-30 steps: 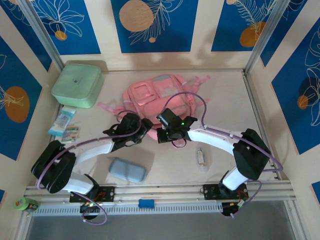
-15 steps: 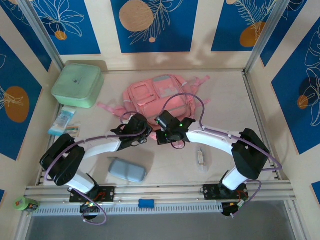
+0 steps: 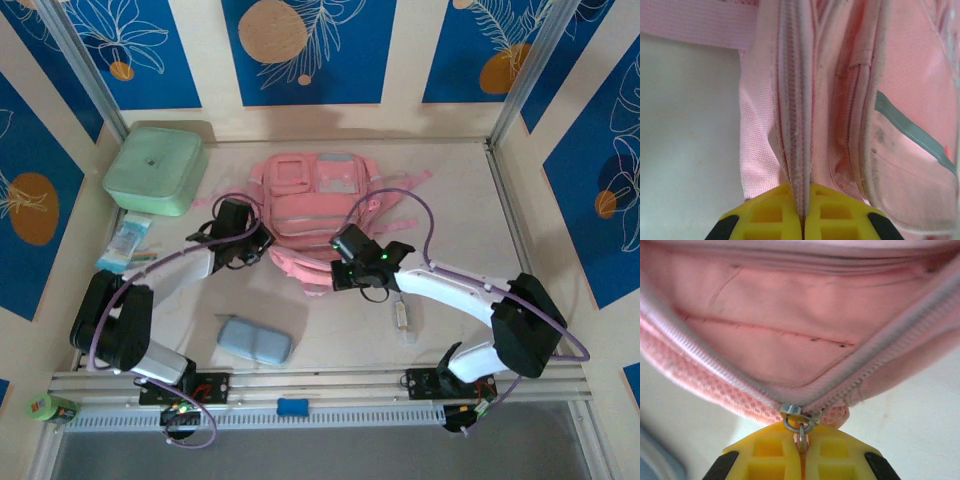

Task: Pack books, pencil case, and school supplies into a backpack

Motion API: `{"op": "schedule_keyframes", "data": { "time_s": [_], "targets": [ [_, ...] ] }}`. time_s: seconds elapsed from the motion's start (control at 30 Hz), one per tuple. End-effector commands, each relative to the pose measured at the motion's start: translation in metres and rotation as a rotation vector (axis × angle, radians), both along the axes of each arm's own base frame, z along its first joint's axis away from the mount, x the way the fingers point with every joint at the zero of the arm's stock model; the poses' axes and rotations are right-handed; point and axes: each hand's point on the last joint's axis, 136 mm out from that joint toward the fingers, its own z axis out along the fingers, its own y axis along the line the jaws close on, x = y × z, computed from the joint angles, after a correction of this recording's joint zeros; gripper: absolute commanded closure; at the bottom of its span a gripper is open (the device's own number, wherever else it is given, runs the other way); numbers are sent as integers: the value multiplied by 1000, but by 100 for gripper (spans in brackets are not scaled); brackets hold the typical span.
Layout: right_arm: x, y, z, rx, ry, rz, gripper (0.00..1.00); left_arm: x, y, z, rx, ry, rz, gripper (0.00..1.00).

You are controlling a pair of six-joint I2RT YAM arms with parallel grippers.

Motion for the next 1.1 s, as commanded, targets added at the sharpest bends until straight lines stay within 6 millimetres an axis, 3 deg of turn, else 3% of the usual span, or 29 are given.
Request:
{"op": "schedule_keyframes", "data": {
  "time_s": [0.0,0.03,0.1,0.2,0.33,0.43,0.53,0.63,0.83,1.07],
  "targets": [
    [-16,44,14,71,25,165,100,42,23,27,91,-130,32,97],
    [-12,52,16,91,26,160,100,40,25,29,105,-125,26,81],
    [-4,55,15,94,36,111,100,33,26,32,108,-136,14,71],
    [-4,62,8,127,51,110,100,9,13,36,51,-185,16,46],
    [-8,58,-4,115,71,95,100,-32,0,30,25,-128,77,35],
    [-8,52,-10,82,75,71,100,-56,-13,26,-41,-107,159,34],
    [-8,50,-13,76,72,64,100,-66,-30,24,-109,-93,203,33],
    [-9,53,-13,91,72,75,100,-73,-35,13,-95,-32,243,32],
    [-7,61,-15,97,62,95,100,-70,-43,-12,-72,51,297,35],
    [-2,64,-16,85,48,90,100,-75,-49,-44,-5,138,317,49]
  ]
}}
